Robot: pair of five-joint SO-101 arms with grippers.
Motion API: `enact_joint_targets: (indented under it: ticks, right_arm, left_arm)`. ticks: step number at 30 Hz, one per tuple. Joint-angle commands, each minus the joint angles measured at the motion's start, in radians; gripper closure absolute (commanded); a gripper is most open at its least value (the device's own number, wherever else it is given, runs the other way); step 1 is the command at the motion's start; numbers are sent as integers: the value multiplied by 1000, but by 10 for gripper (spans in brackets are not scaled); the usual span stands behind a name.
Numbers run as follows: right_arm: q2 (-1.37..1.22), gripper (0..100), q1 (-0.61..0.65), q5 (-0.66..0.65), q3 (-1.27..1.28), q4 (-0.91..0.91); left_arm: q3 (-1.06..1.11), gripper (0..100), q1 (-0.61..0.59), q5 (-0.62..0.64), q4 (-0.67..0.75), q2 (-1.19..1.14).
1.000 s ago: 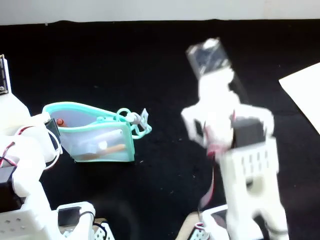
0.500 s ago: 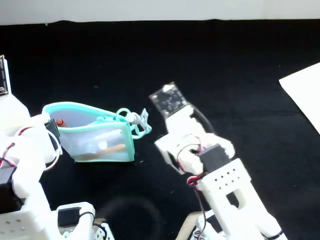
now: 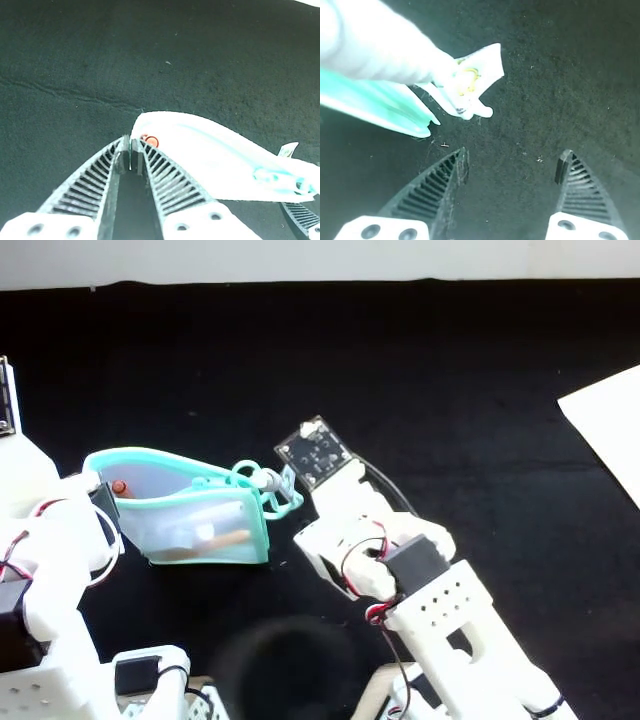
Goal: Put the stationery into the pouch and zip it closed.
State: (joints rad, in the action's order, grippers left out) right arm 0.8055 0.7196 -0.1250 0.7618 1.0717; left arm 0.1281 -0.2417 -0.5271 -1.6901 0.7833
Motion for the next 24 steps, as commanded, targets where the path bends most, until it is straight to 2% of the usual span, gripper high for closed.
enact_joint_targets:
  ticks: [1,10,18,24]
  right_arm:
    - [24,717,13,74,-59,4]
    - [16,717,13,247,-64,-22]
    - [13,717,35,333,-58,-70]
    - [13,717,35,334,-38,-117]
  left_arm:
    - [64,993,22,3,-34,-16]
    - [64,993,22,3,-34,-16]
    - [65,993,22,3,-34,-16]
    - [65,993,22,3,-34,-16]
